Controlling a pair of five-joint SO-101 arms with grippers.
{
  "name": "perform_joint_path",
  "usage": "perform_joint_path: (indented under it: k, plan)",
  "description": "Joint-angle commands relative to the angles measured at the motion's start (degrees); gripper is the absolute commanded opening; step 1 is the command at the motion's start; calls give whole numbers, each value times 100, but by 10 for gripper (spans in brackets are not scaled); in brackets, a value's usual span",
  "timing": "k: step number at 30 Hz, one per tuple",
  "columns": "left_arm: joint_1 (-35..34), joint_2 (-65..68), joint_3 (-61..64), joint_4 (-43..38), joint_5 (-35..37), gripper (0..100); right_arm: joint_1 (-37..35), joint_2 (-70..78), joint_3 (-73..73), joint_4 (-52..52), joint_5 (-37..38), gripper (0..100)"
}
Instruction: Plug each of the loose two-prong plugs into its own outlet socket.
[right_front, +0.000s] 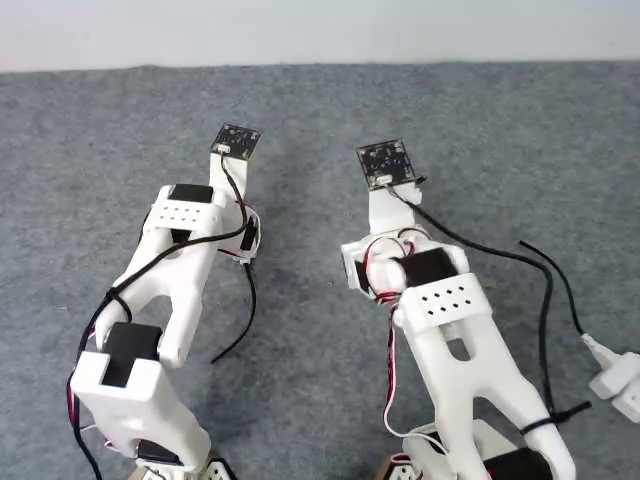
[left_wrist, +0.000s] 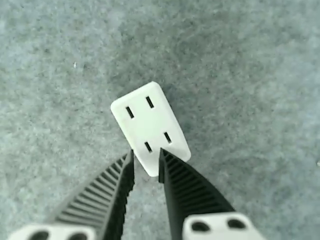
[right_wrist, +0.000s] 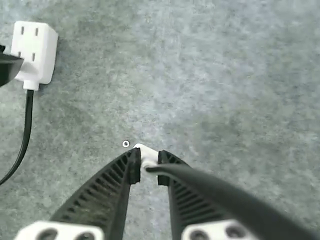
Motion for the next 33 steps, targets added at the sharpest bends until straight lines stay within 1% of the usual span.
perform_joint_path:
  k: [1,16,27,31,33]
  plan:
    - [-53,-369,110,-325,79,85,-101,-31,26,-347,-53,8]
    - [-9,-484,92,-422,79,85,-189,-31,88,-426,-26,8]
    - [-53,-466,400,-492,105,83,-189,-31,97,-426,-18,8]
    - [-53,-431,470,-492,615,81,-189,-31,97,-453,-44,8]
    - [-62,-475,567,-501,747,81,-207,-31,176,-699,-53,8]
